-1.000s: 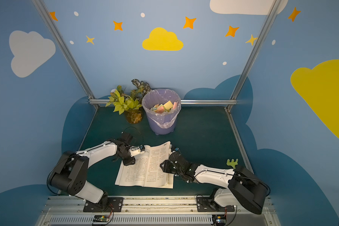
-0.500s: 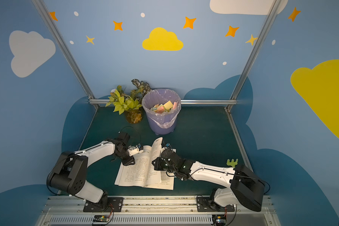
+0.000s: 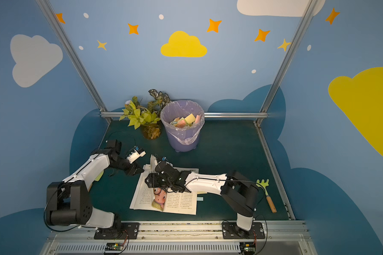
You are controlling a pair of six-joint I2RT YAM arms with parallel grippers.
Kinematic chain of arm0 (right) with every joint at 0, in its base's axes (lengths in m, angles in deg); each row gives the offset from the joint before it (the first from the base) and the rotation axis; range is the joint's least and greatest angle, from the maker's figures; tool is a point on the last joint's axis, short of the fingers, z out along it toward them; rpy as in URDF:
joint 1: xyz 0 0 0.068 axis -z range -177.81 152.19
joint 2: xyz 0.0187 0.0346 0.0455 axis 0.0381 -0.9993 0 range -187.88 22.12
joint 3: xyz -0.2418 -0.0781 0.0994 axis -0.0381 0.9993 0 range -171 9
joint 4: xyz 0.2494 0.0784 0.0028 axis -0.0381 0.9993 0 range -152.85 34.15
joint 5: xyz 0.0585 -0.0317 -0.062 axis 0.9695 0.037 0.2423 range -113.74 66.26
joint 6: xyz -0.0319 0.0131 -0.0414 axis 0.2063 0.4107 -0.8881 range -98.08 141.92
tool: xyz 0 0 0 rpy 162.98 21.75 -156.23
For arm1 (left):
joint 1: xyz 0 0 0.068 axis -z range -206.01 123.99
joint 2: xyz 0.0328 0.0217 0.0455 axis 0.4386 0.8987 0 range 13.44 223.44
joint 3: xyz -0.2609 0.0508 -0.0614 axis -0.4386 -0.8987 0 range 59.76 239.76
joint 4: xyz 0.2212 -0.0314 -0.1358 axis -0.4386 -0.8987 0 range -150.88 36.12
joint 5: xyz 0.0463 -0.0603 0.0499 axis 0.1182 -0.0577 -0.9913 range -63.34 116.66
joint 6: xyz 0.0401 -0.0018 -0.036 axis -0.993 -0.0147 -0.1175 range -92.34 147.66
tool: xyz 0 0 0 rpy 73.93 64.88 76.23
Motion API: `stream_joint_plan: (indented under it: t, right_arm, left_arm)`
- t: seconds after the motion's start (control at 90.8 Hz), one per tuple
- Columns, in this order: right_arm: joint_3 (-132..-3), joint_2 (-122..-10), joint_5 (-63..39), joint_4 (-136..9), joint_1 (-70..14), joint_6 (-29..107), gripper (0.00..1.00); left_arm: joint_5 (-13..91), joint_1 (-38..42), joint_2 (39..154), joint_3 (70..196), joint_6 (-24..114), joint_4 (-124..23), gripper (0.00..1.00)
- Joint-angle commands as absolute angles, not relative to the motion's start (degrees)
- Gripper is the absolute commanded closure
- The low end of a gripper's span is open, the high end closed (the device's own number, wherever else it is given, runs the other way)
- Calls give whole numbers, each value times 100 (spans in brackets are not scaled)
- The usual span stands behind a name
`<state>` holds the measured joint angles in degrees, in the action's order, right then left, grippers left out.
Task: Peel off the used sticky note
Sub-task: Turn the page of the book at the center of the board.
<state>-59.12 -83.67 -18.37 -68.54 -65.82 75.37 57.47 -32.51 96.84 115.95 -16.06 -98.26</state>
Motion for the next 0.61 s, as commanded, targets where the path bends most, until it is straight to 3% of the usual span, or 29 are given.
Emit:
stream_joint_plan:
  t: [0.0,0.099,0.264,0.595]
  right_arm:
    - [-6460,-8785,-1597,-6654,-6737,7386,11]
    - [-6683,-8886,-1525,-6666,-6839,7318,5]
    - [-6450,-8579,-1430,-6813,-6909,7255,4]
    - [-3793,-6276,-2354,-6652,-6219,7458,5]
  left_arm:
    - [6248,-3484,9493,11738,-1717,-10213,55]
    - [6230,-3523,9361,11726,-1702,-10211,55]
    - [6332,-3504,9238,11622,-1765,-10192,55]
    - [4906,-2257,9686,11007,-1690,-9561,55]
